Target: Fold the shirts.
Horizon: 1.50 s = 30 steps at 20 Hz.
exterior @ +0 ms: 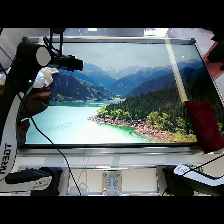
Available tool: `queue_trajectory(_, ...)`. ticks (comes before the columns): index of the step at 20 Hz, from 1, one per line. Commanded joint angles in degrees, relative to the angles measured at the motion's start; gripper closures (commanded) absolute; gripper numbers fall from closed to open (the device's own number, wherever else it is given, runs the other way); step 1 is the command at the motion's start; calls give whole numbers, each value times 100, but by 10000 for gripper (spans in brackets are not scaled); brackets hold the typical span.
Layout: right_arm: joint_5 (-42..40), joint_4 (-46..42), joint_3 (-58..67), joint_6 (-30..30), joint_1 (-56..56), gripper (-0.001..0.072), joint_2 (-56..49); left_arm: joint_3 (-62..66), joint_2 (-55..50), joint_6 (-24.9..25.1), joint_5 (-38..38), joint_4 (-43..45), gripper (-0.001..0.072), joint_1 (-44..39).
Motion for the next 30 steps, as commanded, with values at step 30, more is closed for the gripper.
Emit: queue_trajectory(30, -4113, 5259, -841, -199, 5761, 186, 374, -293, -96, -251, 13, -782, 692, 4)
